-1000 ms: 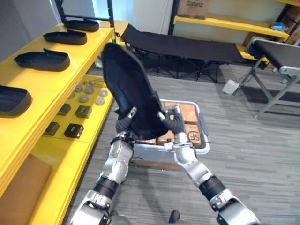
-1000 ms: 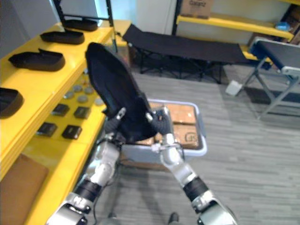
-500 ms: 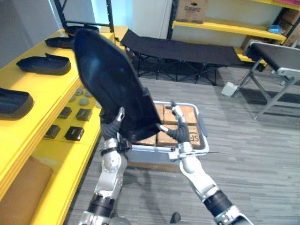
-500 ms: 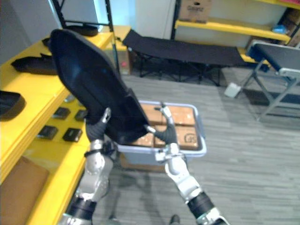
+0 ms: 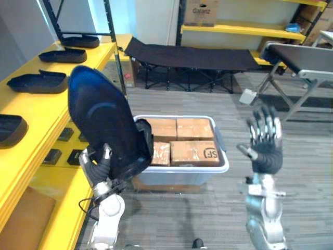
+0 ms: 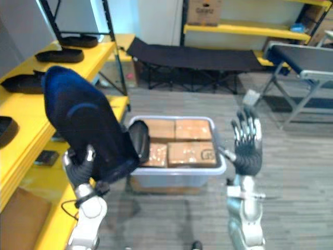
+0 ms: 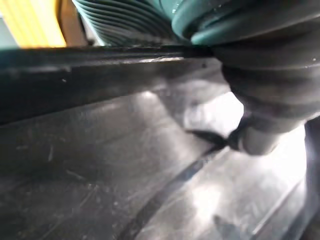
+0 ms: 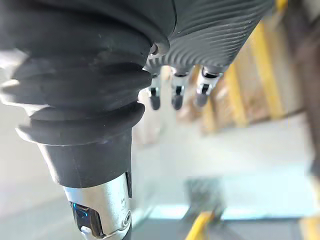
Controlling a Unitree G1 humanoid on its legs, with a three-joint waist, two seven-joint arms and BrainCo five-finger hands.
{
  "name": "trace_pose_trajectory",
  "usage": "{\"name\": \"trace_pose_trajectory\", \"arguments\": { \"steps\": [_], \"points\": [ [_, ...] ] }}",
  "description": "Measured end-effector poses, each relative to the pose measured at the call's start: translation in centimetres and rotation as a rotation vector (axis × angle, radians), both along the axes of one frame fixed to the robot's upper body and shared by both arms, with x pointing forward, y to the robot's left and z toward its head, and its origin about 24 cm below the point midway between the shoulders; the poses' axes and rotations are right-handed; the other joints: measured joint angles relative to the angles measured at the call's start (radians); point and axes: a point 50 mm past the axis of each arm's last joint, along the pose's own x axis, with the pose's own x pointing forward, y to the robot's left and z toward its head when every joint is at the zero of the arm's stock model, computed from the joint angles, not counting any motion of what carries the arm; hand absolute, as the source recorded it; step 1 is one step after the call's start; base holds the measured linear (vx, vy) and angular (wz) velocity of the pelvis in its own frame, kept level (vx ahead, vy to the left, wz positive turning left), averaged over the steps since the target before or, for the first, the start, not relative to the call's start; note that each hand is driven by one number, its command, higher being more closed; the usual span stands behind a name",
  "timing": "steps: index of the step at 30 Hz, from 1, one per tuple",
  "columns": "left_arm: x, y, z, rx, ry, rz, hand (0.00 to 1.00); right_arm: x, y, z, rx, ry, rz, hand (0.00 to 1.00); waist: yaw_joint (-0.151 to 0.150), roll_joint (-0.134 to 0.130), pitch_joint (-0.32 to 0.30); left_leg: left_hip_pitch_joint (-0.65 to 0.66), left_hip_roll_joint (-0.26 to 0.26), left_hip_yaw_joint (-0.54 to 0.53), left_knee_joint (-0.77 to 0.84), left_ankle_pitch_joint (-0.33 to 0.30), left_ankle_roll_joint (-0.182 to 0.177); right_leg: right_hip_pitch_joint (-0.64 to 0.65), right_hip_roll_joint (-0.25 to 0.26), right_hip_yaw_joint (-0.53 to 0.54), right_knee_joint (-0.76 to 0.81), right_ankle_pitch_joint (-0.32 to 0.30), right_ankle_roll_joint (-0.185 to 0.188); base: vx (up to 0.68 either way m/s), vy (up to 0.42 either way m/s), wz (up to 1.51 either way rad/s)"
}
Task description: Walk over and take plastic housings, then place them on the shelf
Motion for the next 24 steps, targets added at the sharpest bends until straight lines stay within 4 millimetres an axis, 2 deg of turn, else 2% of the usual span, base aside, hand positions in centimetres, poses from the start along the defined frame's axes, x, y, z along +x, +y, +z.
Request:
{"name": "trace_pose_trajectory", "arguments": {
  "steps": [1, 5, 10, 13, 17, 18, 21, 22, 24],
  "points": [
    [-0.5, 0.4, -0.1, -0.051, -0.012, 0.009, 1.00, -1.1, -0.8, -1.9, 0.025, 0.090, -0.063, 0.00, -0.010, 0.005, -0.004, 0.002, 0.000, 0.001, 0.000, -0.002, 0.000, 0.000, 0.000, 0.001, 0.001, 0.000, 0.000, 0.02, 0.025, -0.07],
    [-1.4, 0.9, -0.4, -0.166, -0.036, 0.031, 1.00, -3.3, -2.8, -5.4, 0.054, 0.264, -0.189, 0.00, -0.034, 0.020, -0.010, 0.016, 0.000, 0.025, 0.002, -0.011, 0.001, -0.001, 0.000, 0.024, 0.003, -0.001, 0.000, 0.01, 0.027, -0.14],
    [-1.6, 1.2, 0.6, -0.186, -0.100, -0.015, 1.00, -3.9, -3.7, -7.4, 0.065, 0.354, -0.235, 0.00, -0.034, 0.028, -0.014, 0.014, 0.000, 0.022, 0.001, -0.012, 0.001, -0.002, 0.001, 0.023, 0.000, -0.006, 0.001, 0.00, 0.006, -0.02],
    [-2.0, 1.6, 1.0, -0.192, -0.117, -0.016, 1.00, -3.4, -3.6, -7.5, 0.062, 0.348, -0.225, 0.00, -0.030, 0.039, -0.019, 0.013, 0.000, 0.018, 0.000, -0.011, 0.001, 0.000, 0.000, 0.019, 0.000, -0.008, 0.001, 0.00, 0.021, 0.05],
    [-2.3, 2.0, 1.3, -0.177, -0.126, -0.009, 1.00, -1.0, -2.4, -6.9, 0.045, 0.304, -0.173, 0.00, -0.023, 0.043, -0.019, -0.003, -0.001, -0.013, 0.004, -0.010, 0.000, 0.014, -0.003, -0.021, 0.000, -0.015, 0.002, 0.00, 0.013, 0.27],
    [-2.4, 2.3, 1.6, -0.165, -0.134, 0.003, 1.00, 0.1, -1.4, -6.7, 0.048, 0.285, -0.122, 0.00, -0.006, 0.043, -0.018, -0.011, -0.004, -0.042, 0.005, -0.009, 0.001, 0.022, -0.004, -0.043, 0.000, -0.021, 0.006, 0.00, 0.008, 0.37],
    [-2.8, 2.7, 2.3, -0.150, -0.164, 0.019, 1.00, 1.6, 0.9, -6.5, 0.034, 0.270, -0.006, 0.00, 0.022, 0.047, -0.018, -0.036, -0.013, -0.096, 0.011, -0.007, 0.003, 0.039, -0.011, -0.097, 0.000, -0.031, 0.008, 0.02, 0.014, 0.61],
    [-3.5, 3.2, 2.8, -0.121, -0.177, 0.051, 1.00, 2.6, 2.7, -6.4, 0.021, 0.264, 0.085, 0.00, 0.043, 0.051, -0.014, -0.045, -0.020, -0.124, 0.013, -0.005, 0.004, 0.055, -0.016, -0.132, 0.000, -0.035, 0.013, 0.04, 0.024, 0.58],
    [-4.2, 4.0, 3.1, -0.094, -0.180, 0.096, 1.00, 3.3, 4.6, -6.3, -0.009, 0.259, 0.180, 0.00, 0.075, 0.055, -0.014, -0.057, -0.032, -0.173, 0.016, -0.004, 0.002, 0.079, -0.024, -0.176, 0.008, -0.040, 0.028, 0.08, 0.019, 0.75]
  ]
}}
